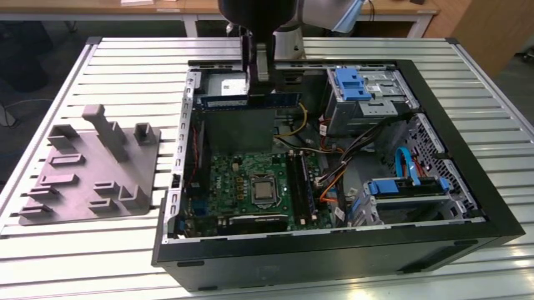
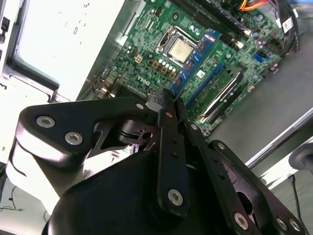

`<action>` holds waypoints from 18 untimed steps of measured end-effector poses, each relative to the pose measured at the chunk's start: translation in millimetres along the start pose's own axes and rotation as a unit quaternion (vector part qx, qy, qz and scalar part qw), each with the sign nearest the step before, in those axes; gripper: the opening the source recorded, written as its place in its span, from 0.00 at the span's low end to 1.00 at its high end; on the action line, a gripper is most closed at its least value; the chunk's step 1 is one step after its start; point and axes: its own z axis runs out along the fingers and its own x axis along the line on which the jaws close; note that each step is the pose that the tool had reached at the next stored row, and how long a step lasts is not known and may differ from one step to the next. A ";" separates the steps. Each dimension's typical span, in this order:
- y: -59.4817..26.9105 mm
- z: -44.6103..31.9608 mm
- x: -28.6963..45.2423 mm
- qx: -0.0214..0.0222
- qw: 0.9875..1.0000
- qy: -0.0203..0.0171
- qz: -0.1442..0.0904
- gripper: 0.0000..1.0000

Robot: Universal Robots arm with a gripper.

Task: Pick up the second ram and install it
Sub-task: 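Pick up the second ram and move it above second insertion slot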

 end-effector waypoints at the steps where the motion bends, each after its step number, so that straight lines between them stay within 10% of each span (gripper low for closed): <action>1: -1.9 0.1 0.1 0.000 1.000 0.000 0.000 0.14; 18: -40.3 14.0 2.2 -0.003 1.000 0.000 0.000 0.14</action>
